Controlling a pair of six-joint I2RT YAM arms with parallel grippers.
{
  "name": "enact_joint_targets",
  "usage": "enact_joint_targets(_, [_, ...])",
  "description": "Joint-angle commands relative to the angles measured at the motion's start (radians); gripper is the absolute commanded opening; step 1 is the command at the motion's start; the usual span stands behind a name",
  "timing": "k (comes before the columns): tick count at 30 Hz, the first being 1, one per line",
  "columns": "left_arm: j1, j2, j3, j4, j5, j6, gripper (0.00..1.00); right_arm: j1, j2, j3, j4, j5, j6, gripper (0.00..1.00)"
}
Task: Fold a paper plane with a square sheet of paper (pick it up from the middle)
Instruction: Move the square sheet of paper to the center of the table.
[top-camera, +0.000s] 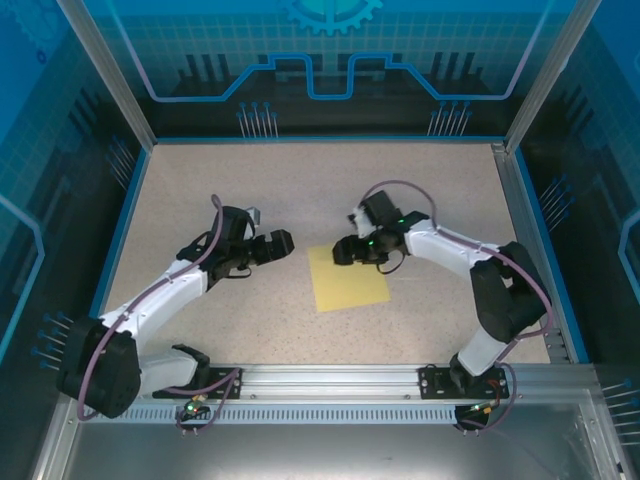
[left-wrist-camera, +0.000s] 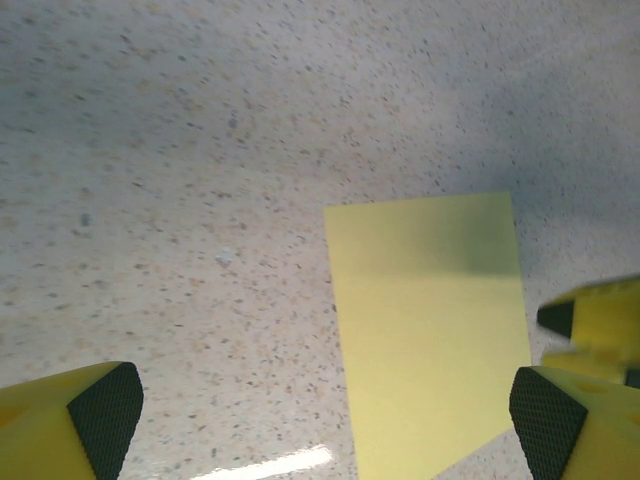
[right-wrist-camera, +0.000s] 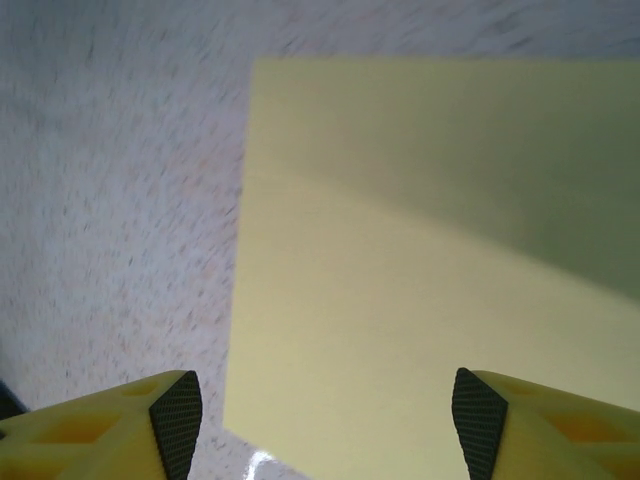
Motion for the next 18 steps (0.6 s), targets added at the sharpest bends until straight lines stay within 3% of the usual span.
enact_joint_targets(1, [-0.04,0.04,0.046,0.028,0.036,-0.014,0.98,-0.057,-0.003,-0.036,0.035,-0.073,0.036,0.7])
enact_joint_targets(7, [-0.087,0.124,0.082,0.063,0.035,-0.05,0.98,-0.081,0.05,-0.014,0.024,-0.094,0.046,0.7])
enact_joint_targets(10, [-0.091,0.155,0.098,0.069,0.032,-0.071,0.98,-0.058,0.071,0.012,-0.006,-0.044,0.039,0.71])
enact_joint_targets(13, [-0.092,0.167,0.1,0.067,0.013,-0.08,0.99,-0.01,0.113,0.088,-0.109,0.076,0.009,0.74])
enact_joint_targets(18, [-0.091,0.139,0.085,0.026,-0.095,-0.103,0.99,0.109,0.185,0.236,-0.31,0.37,-0.042,0.85])
